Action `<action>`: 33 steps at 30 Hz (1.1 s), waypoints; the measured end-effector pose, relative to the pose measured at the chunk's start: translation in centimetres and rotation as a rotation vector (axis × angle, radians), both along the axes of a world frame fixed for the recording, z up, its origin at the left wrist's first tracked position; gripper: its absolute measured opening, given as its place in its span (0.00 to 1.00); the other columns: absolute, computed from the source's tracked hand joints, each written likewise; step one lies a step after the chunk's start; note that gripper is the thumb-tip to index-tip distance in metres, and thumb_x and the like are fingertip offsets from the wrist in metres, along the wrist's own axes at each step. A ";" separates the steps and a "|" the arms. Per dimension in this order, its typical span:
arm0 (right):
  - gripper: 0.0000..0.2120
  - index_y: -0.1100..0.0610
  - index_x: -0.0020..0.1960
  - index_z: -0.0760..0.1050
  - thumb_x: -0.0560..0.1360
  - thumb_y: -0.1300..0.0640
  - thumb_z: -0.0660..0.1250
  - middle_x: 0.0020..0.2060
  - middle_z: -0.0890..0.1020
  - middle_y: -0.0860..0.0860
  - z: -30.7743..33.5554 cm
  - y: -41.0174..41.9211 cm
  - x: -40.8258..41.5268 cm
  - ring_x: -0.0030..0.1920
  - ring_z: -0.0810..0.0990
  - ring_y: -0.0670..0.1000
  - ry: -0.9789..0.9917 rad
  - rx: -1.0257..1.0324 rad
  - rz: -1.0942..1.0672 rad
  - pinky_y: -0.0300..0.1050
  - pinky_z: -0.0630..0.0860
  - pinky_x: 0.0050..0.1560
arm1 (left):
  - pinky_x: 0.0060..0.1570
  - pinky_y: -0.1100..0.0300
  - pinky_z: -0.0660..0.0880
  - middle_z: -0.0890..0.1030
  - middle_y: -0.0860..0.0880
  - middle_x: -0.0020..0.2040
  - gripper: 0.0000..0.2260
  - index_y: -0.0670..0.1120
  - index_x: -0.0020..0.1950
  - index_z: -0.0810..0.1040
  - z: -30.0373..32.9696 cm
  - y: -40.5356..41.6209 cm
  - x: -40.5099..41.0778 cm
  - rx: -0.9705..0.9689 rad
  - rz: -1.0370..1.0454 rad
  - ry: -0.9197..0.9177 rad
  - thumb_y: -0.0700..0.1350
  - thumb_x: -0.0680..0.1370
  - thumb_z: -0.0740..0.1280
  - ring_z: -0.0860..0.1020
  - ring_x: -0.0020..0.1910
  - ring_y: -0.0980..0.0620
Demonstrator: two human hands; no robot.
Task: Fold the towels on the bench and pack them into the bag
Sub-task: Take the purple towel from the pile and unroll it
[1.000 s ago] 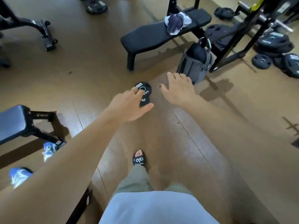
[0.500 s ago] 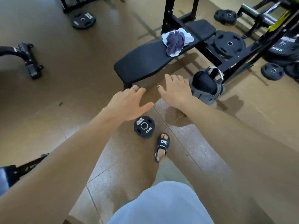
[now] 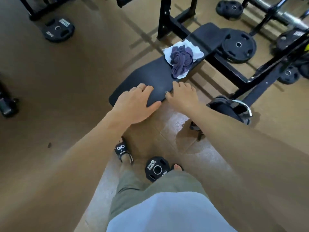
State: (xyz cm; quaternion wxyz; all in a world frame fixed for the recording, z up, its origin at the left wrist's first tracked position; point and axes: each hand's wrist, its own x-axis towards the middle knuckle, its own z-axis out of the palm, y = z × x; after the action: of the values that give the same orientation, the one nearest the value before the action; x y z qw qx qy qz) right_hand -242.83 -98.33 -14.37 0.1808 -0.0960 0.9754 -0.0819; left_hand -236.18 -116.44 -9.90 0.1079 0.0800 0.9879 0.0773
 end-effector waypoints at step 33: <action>0.07 0.61 0.50 0.74 0.77 0.57 0.63 0.48 0.83 0.64 -44.7 2.5 -42.1 0.45 0.84 0.63 0.373 -0.601 -0.686 0.58 0.83 0.47 | 0.62 0.47 0.74 0.69 0.46 0.74 0.34 0.45 0.81 0.59 -46.4 -0.5 -32.7 0.137 -0.098 0.033 0.65 0.82 0.58 0.74 0.68 0.44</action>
State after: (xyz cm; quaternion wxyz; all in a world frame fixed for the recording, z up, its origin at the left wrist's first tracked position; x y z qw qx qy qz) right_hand -284.92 -95.84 -59.07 -0.0698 0.1700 0.8998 -0.3958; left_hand -268.83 -116.90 -56.26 0.0898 0.1369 0.9768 0.1379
